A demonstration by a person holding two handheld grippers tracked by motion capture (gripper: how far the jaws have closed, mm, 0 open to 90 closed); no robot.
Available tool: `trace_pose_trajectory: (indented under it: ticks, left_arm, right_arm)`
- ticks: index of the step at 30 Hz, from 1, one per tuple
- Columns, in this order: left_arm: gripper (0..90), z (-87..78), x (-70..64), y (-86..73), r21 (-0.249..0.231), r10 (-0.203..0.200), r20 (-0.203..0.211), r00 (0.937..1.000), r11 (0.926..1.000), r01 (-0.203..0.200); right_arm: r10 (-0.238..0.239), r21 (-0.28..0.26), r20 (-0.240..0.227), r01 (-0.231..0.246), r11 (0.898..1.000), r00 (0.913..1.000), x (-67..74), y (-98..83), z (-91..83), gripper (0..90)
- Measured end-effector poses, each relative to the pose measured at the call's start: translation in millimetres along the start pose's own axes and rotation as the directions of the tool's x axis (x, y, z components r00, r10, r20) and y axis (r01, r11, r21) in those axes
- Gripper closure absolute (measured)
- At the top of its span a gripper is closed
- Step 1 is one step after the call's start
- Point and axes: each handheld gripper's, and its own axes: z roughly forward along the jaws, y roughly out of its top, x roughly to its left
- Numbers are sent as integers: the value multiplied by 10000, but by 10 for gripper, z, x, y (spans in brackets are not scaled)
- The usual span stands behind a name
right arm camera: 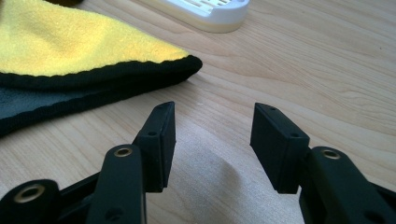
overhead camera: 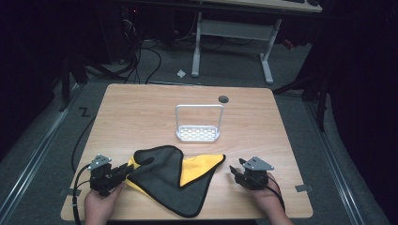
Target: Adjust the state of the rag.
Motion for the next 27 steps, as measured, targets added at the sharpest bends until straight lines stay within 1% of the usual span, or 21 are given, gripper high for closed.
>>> trace_pose_trajectory:
  ticks: [1, 2, 5, 6, 7, 9, 10, 11, 12, 13, 14, 16, 18, 19, 20, 21, 22, 23, 24, 25, 27]
  left_arm:
    - [756, 0, 0, 0, 0, 0, 0, 10000, 10000, 0]
    - [751, 27, 35, -28, 206, -91, -68, 9999, 9997, 92]
    - [724, 31, 60, -39, 273, -168, -149, 9997, 9995, 172]
    - [708, 15, 76, -39, 265, -169, -273, 9995, 9995, 176]
    - [694, 1, 86, -38, 253, -160, -310, 9994, 9995, 168]
    - [638, -39, 106, -43, 91, -310, -342, 9989, 9995, 313]
    - [601, -39, 106, -43, 91, -310, -342, 9989, 9995, 313]
    - [601, -65, 114, -49, -38, -363, -364, 9987, 9993, 362]
    - [544, -116, 123, -64, -264, -458, -428, 9980, 9987, 447]
    - [530, -116, 123, -64, -264, -458, -428, 9980, 9987, 447]
    - [517, -184, 118, -76, -538, -427, -509, 9978, 9977, 400]
    - [508, -235, 95, -81, -713, -284, -655, 9974, 9972, 237]
    - [499, -273, 61, -86, -838, -109, -683, 9976, 9965, 51]
    - [497, -273, 61, -86, -838, -109, -683, 9976, 9965, 51]
    - [497, -284, 38, -88, -859, -1, -727, 9974, 9963, -62]
    - [497, -291, 13, -89, -902, 138, -792, 9968, 9957, -210]
    - [495, -294, -41, -81, -919, 394, -801, 9960, 9947, -467]
    - [494, -289, -69, -75, -947, 507, -754, 9959, 9938, -578]
    - [495, -289, -69, -75, -947, 507, -754, 9959, 9938, -578]
    - [495, -269, -117, -60, -956, 692, -600, 9958, 9926, -747]
    - [497, -231, -160, -40, -927, 776, -408, 9962, 9924, -811]
  right_arm:
    - [0, 0, 0, 0, 10000, 10000, 0, 0, 0, 515]
    - [-36, -20, -63, 36, 10000, 10000, 5, 2, 5, 518]
    - [-47, -2, -137, 47, 10000, 9999, 27, 10, 9, 524]
    - [-130, 3, -241, 130, 9999, 9996, 63, 25, 9, 538]
    - [-193, -23, -321, 192, 9998, 9993, 87, 39, 9, 545]
    - [-309, -72, -500, 305, 9995, 9983, 158, 78, 2, 572]
    - [-309, -72, -500, 305, 9995, 9983, 158, 78, 2, 572]
    - [-355, -72, -668, 351, 9994, 9971, 202, 104, -1, 588]
    - [-580, -138, -1067, 569, 9983, 9926, 312, 163, 1, 642]
    - [-580, -138, -1067, 569, 9983, 9926, 312, 163, 1, 642]
    - [-906, -200, -1604, 885, 9959, 9829, 453, 224, 16, 702]
    - [-1269, -174, -2044, 1260, 9919, 9706, 622, 275, 47, 773]
    - [-1665, -70, -2655, 1708, 9853, 9496, 793, 316, 86, 843]
    - [-1929, -18, -2907, 2010, 9796, 9372, 872, 330, 106, 873]
    - [-2131, 81, -3175, 2273, 9738, 9240, 948, 338, 125, 895]
    - [-2131, 81, -3175, 2273, 9738, 9240, 948, 338, 125, 895]
    - [-2514, 281, -3466, 2779, 9602, 9037, 1074, 333, 155, 900]
    - [-2648, 415, -3546, 2980, 9537, 8967, 1121, 320, 170, 900]
    - [-2834, 556, -3560, 3229, 9448, 8905, 1149, 304, 188, 900]
    - [-2936, 517, -3520, 3317, 9420, 8888, 1157, 288, 193, 900]
    - [-2822, 606, -3595, 3240, 9441, 8895, 1128, 290, 192, 900]
